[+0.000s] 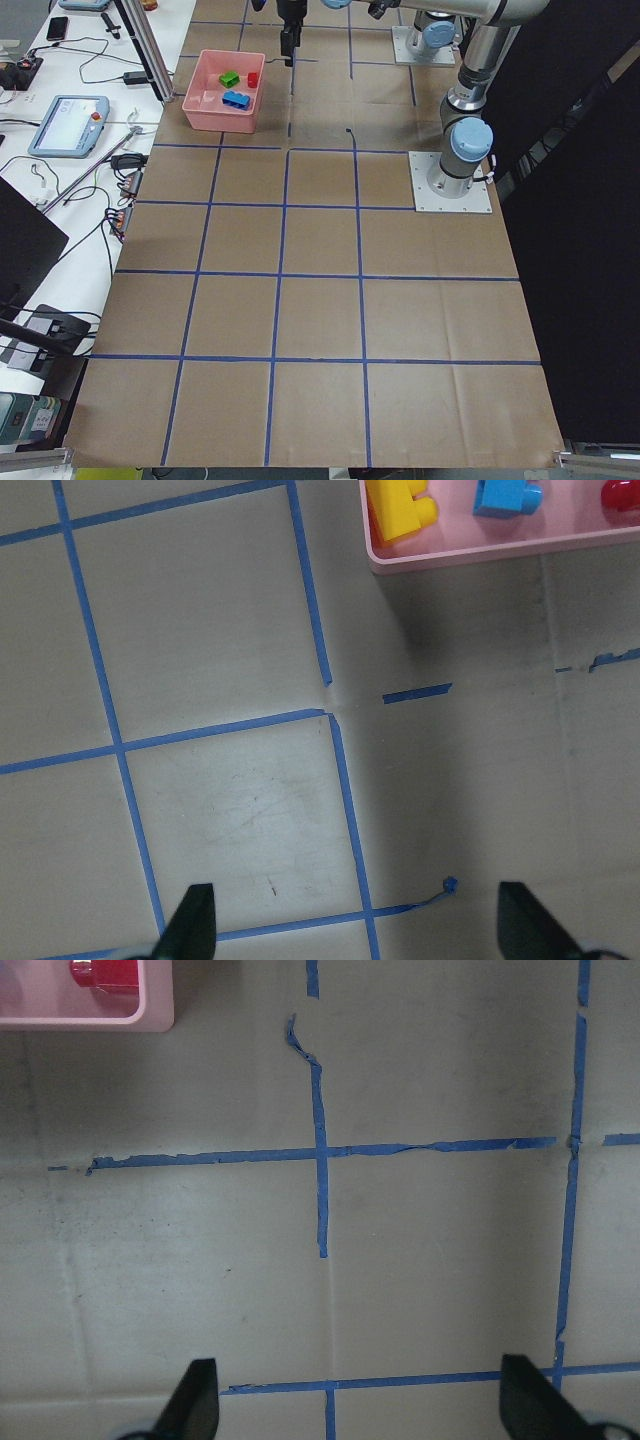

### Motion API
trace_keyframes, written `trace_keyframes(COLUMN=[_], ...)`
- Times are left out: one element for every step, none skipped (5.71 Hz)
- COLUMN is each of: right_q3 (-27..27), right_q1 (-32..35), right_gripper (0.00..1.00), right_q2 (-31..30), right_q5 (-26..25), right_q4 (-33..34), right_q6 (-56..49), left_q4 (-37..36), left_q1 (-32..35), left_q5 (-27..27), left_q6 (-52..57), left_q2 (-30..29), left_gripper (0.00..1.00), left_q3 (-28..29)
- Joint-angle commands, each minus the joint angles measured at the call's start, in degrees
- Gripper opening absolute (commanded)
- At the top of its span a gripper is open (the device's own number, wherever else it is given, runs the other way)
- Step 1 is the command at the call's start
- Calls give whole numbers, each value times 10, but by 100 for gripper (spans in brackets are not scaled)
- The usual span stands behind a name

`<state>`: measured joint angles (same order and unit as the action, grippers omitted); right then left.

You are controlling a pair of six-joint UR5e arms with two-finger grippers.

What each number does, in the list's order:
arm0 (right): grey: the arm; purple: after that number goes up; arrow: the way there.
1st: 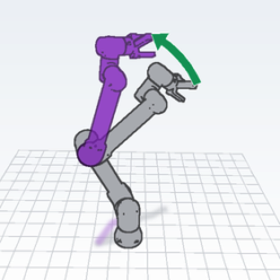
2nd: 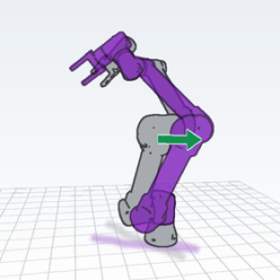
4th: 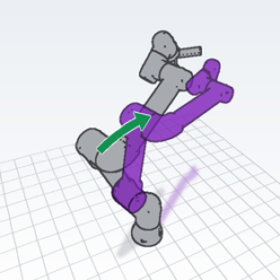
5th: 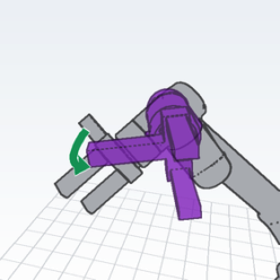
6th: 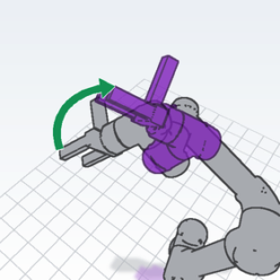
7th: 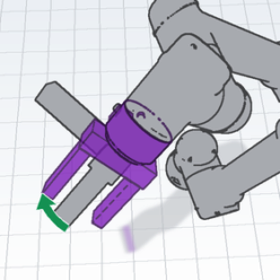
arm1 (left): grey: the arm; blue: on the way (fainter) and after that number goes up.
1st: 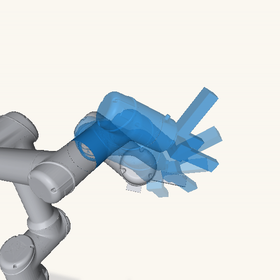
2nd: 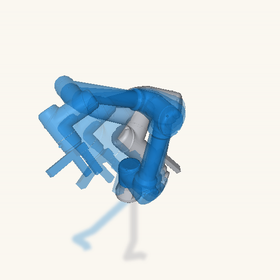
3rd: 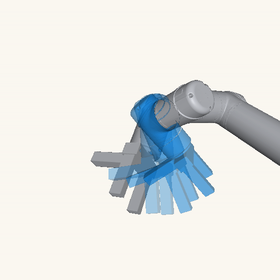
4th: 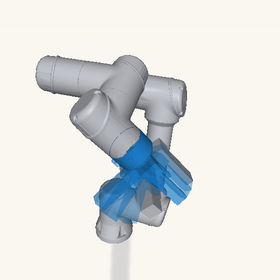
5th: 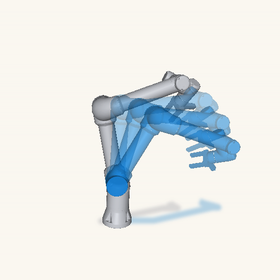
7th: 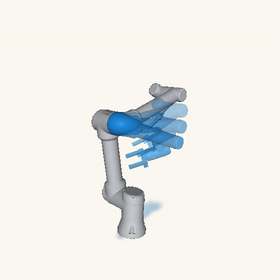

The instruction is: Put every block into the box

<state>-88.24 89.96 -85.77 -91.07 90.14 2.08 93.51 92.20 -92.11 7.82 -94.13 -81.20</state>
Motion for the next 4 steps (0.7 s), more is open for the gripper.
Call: trace_keyframes(right_q3=[7,22,22,22], right_q1=[1,1,1,1], right_gripper=[99,99,99,99], right_q2=[0,6,6,7], right_q5=[7,5,5,4], right_q4=[5,1,-1,-3], right_q6=[3,3,3,3], left_q4=[0,0,0,0], left_q1=[0,0,0,-1], left_q5=[0,0,0,0], left_q6=[0,0,0,0], left_q2=[0,0,1,1], left_gripper=[100,100,100,100], left_q3=[0,0,0,0])
